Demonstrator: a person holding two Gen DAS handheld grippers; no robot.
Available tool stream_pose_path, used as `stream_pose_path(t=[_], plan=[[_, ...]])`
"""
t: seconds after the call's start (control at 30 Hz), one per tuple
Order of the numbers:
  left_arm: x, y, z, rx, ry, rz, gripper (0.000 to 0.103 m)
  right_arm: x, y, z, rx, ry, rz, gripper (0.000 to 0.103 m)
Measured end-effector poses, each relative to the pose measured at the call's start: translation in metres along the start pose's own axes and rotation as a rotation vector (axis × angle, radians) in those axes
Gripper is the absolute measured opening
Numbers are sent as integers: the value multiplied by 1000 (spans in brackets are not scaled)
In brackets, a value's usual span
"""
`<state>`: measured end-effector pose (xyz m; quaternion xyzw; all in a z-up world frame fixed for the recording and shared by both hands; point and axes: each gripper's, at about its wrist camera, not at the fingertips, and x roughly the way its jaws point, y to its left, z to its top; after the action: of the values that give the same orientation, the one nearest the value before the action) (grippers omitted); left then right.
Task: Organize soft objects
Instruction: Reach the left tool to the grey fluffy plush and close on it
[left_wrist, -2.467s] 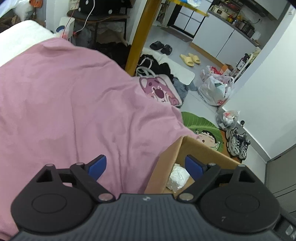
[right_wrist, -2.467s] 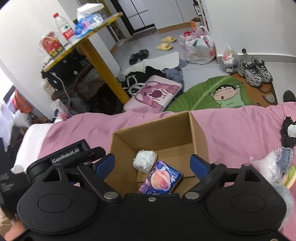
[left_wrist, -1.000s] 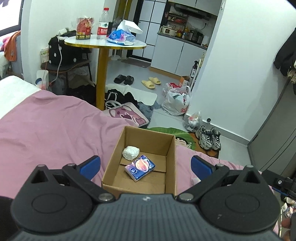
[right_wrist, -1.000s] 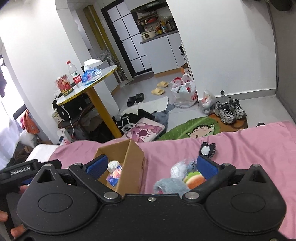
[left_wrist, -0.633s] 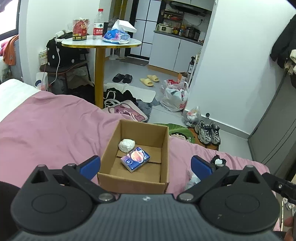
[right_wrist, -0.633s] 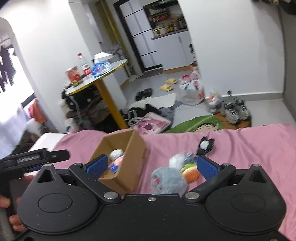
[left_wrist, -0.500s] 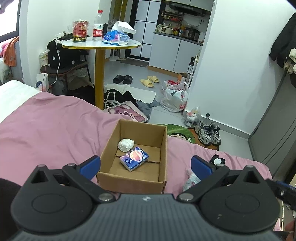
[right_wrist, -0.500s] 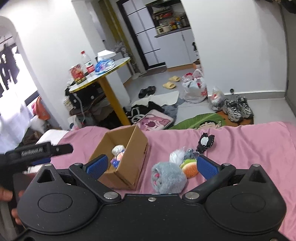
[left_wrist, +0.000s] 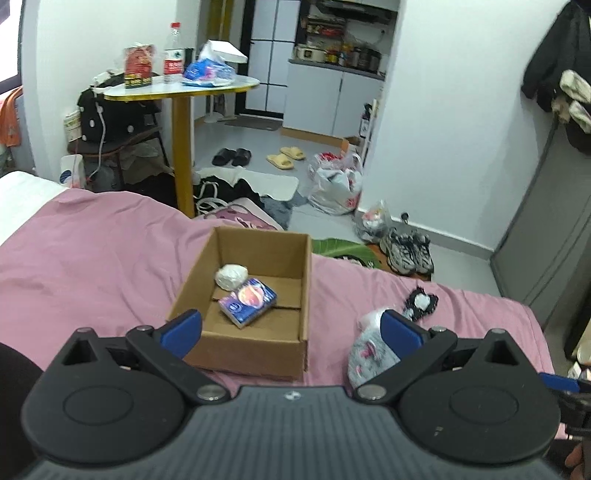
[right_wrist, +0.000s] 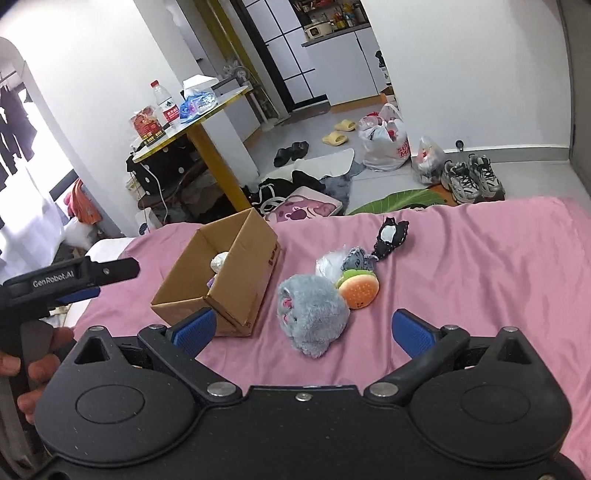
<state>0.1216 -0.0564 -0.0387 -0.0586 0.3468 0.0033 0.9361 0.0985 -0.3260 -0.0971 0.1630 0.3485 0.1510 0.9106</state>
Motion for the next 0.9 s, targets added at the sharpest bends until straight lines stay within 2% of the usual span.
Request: stream_pose_path(t=[0.17,0.27,0.33,0.43,0.57,0.73,0.8,0.9], plan=[[12,-16,-5,27,17,-18,98,13,-19,-3,102,17,28,90],[24,-24,-10,38,38,-20,84,27,-32,-5,172,34,19,76],[36,-26,-14,26,67,-20,71,33,-35,-6,201,26,14,75],[52,-31,-20,13,114,-38,64,47,-32,-8,202,35,29,73],[75,-41,-27,24,165,-43,56,67,-34,-10,235,54,45,65],[104,-46,-33,19,228,-56,46,93,-32,-12,271,77,47,64],[114,-46,-34,14,245,-61,43,102,-30,-12,267,89,49,60],[125,-47,-37,13,255,-74,30,113,-31,-12,281,111,38,57]])
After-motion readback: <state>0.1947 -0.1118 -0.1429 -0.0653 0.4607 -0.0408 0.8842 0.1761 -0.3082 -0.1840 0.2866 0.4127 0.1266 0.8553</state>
